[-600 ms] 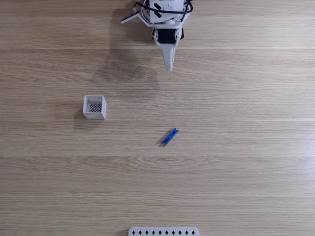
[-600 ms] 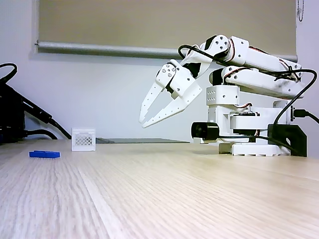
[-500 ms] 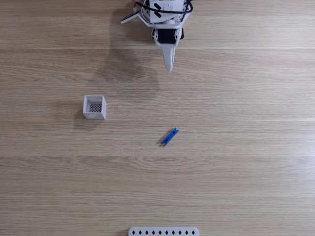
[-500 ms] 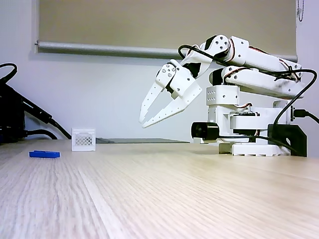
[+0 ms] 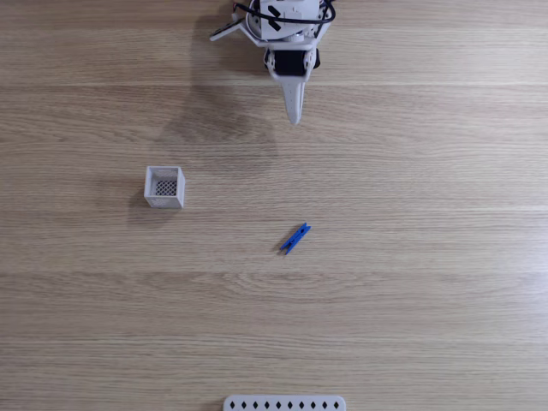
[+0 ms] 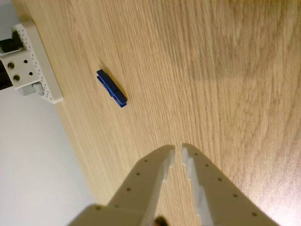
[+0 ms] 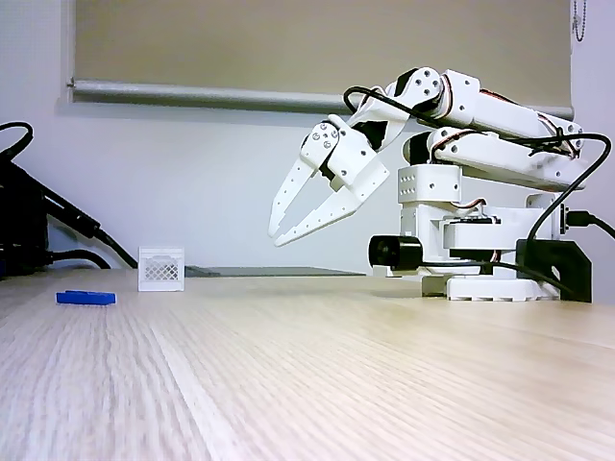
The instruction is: Grasp a peg and put it in the crate.
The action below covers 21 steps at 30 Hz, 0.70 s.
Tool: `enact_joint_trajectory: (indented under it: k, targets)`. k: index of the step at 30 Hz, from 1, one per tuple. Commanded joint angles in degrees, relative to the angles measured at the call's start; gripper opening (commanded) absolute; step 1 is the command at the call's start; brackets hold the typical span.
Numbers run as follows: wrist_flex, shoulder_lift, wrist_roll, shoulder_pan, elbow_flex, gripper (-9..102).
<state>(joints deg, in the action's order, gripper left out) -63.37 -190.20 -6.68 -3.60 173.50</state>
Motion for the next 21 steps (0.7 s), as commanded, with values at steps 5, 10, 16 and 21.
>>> enact_joint_trajectory:
  k: [5, 10, 16, 21]
  targets:
    - [0.53, 2.29, 0.88, -0.44, -2.64, -1]
    - [0.53, 16.61, 7.21, -0.44, -8.7, 0]
    - [0.35, 44.74, 37.79, -0.35, -23.73, 0]
    - [-0.53, 64.69, 68.2, -0.35, -38.5, -1]
